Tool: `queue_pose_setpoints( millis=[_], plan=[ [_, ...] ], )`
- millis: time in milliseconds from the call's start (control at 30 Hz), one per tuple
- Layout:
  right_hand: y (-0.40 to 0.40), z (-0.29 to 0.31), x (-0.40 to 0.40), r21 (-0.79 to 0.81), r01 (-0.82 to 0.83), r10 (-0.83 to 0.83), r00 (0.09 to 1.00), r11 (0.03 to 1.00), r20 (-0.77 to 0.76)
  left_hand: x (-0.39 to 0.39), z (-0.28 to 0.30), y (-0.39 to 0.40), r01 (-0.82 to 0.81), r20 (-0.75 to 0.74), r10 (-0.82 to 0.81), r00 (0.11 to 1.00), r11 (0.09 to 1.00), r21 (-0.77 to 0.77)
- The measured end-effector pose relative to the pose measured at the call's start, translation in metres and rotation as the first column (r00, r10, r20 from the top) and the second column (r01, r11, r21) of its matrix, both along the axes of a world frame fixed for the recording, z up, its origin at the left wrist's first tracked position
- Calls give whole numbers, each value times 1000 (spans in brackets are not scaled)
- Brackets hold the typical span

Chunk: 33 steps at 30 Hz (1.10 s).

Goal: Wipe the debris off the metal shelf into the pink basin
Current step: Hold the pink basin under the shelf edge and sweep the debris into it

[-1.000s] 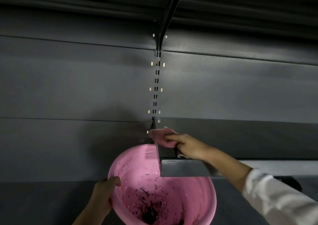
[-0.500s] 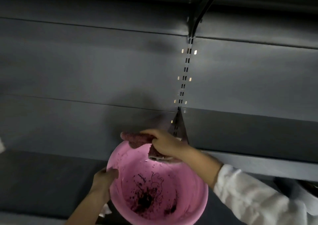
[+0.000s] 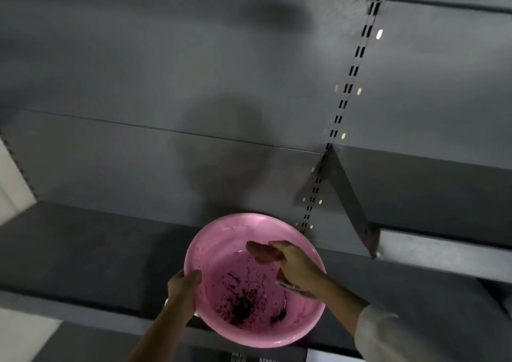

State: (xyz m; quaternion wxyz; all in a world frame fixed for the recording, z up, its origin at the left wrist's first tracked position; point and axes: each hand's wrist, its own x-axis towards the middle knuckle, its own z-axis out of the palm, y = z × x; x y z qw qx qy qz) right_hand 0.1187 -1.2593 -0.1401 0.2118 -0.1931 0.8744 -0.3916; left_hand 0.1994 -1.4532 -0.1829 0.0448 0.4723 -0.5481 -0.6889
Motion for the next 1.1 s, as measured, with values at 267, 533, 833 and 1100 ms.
queue_pose_setpoints(
  millis=[267,533,833,1100],
  plan=[
    [-5,-43,-13,-30,230,-217,949,973,228,-14,-22,-10,48,41,-47,998,999,-20],
    [-19,-95,-26,74,312,-312,950,947,-2,-16,-40,-13,67,21,-67,998,998,-10],
    [-26,-131,-24,521,-75,5,991,850,134,-10,-49,-20,151,-51,-153,987,987,-54],
    [-14,-89,-12,277,77,-66,997,958,-49,-17,-52,-19,133,-8,-136,991,982,-133]
  ],
)
